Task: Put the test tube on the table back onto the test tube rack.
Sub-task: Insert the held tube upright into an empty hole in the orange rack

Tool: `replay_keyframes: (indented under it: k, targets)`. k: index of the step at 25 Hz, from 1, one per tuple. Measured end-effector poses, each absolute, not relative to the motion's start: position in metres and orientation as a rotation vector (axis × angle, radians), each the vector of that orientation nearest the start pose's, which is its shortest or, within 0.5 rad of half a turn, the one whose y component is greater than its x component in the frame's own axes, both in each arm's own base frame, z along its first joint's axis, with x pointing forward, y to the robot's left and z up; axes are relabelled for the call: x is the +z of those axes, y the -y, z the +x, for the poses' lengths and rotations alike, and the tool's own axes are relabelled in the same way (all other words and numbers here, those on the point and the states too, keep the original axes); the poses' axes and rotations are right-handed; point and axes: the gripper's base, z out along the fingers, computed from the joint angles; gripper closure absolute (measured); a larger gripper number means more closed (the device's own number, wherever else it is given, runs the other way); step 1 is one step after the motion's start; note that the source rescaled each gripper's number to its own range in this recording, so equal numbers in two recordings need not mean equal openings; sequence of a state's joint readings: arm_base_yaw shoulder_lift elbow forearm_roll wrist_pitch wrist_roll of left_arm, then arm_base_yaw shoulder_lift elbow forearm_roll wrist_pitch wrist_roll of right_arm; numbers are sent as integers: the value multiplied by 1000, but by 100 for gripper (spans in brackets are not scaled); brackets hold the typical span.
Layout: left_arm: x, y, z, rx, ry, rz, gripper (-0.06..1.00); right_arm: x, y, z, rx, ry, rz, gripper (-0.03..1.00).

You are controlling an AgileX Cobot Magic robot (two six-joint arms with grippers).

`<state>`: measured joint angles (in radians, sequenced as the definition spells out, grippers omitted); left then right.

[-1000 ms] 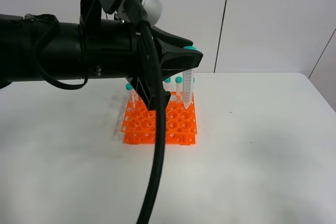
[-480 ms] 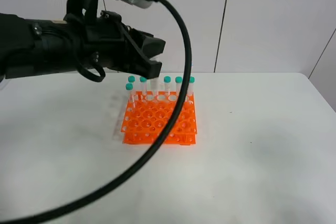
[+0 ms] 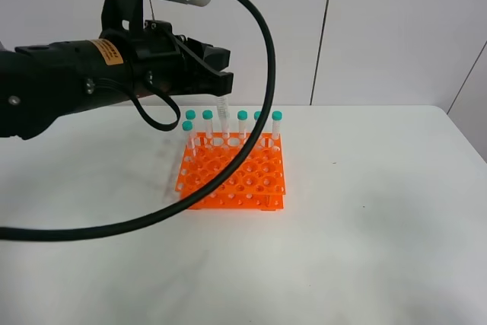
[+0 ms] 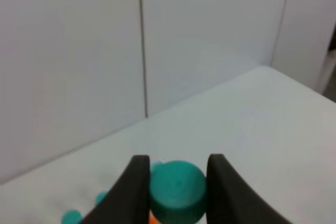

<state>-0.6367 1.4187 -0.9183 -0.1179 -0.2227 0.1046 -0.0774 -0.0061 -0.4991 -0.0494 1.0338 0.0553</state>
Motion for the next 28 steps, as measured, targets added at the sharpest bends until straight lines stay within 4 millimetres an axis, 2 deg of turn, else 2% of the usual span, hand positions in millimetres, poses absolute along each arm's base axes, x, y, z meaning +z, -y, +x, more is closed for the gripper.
replay_keyframes:
  k: [8,13,18,28]
  targets:
    - [285,177,293,-383,-1724,448,94,279,3,-5,-73,-2007,135,17]
    - [263,169,313,-360,-1759,383,94,279,3,-5,-73,-2007,135,17]
    - [250,171,324,-353,-1695,356,94,279,3,-5,-73,-2007,135,17]
    - [218,178,338,-340,-1676,349,94,279,3,-5,-73,-2007,135,17]
